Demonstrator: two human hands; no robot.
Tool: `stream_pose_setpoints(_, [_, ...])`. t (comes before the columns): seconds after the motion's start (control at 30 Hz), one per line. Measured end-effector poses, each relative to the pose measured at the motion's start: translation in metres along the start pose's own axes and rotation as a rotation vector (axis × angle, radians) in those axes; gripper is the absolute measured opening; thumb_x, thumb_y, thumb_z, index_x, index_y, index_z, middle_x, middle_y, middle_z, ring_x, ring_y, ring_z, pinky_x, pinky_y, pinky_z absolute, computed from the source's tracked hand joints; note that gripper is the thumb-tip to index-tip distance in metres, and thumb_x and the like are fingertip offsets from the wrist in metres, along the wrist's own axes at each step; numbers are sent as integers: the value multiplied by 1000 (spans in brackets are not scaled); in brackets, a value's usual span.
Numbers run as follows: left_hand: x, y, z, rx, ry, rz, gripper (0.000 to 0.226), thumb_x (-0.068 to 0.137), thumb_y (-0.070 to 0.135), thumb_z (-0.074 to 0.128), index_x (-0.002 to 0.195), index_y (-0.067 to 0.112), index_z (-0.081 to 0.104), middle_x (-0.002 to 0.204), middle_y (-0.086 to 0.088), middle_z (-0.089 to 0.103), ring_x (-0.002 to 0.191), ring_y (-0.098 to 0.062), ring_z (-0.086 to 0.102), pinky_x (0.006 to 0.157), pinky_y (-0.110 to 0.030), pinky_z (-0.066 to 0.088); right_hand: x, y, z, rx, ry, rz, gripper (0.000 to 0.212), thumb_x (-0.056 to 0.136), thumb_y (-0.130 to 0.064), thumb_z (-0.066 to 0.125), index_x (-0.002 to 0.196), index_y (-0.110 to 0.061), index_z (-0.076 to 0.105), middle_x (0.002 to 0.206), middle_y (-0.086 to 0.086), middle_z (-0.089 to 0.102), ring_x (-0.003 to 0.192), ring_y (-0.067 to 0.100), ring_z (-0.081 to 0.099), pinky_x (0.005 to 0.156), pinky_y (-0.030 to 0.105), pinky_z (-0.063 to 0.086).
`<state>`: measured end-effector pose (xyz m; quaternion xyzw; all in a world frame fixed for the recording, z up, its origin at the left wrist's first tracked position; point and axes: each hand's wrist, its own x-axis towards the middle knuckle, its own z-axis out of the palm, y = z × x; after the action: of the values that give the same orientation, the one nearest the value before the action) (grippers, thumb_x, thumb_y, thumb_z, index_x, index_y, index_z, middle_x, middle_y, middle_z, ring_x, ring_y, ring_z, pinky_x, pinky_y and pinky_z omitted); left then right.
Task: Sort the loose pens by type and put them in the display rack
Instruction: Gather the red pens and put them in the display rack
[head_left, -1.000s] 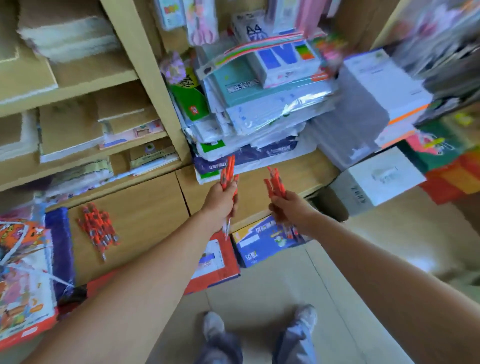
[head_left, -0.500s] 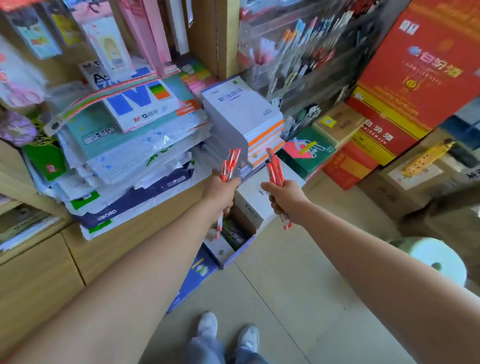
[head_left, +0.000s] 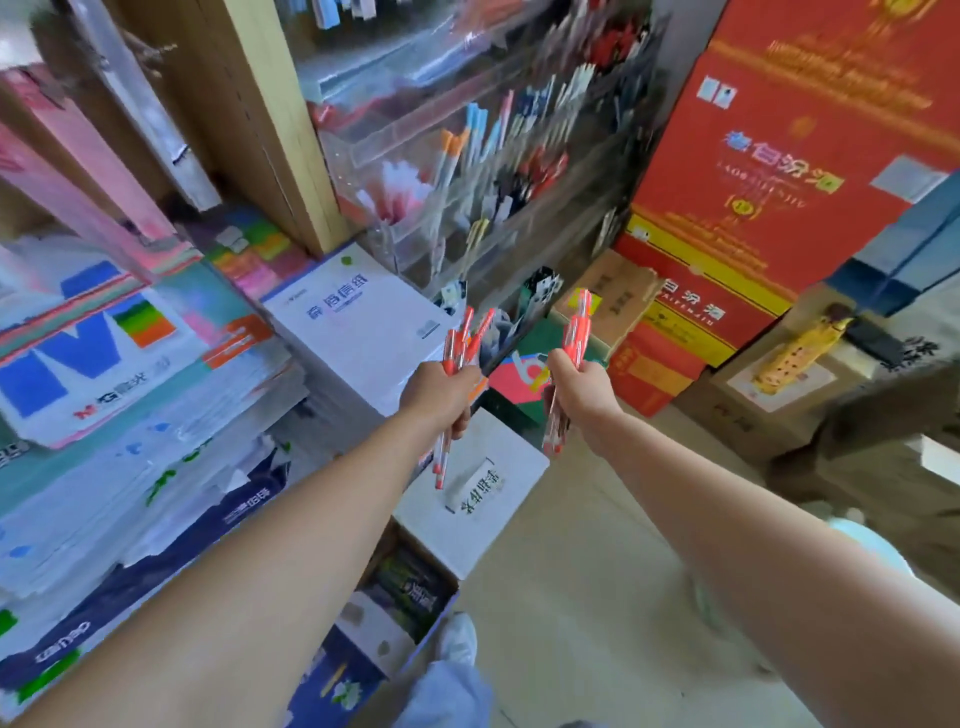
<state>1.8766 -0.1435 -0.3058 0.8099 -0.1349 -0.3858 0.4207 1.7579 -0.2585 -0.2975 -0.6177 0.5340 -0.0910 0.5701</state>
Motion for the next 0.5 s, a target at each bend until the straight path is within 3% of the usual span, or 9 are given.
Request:
stream_pose_setpoints(0.13, [46,35,15,-42,13,-12,29,88,24,54,66,6,53,46,-11,51,40,-24,46,50,-28,43,54,-21,-15,-54,12,19,28,93,-27,42,68,-15,41,62,2,41,53,15,36,52,28,28])
stream_pose_setpoints(0.23, [80,59,32,-49,16,-17,29,88,21,54,63,6,54,40,-8,47,38,-23,43,49,-28,41,98,-37,-32,-85,-25,14,26,96,-28,40,74,-13,40,62,2,38,53,14,35,49,26,29])
stream_pose_setpoints(0.4, [133,102,68,14,56,-49,30,88,21,53,62,7,55,41,-7,51,33,-19,45,47,-27,43,178,-61,-65,-169,-123,-9,26,96,-32,40,78,-15,45,68,4,42,61,15,40,58,29,36])
stream_pose_setpoints(0.5, [159,126,91,-30,121,-69,29,90,21,52,64,8,55,45,-7,51,33,-17,44,44,-25,41,223,-79,-80,-163,-197,-55,22,97,-29,42,81,-15,48,65,2,42,55,14,39,54,27,35])
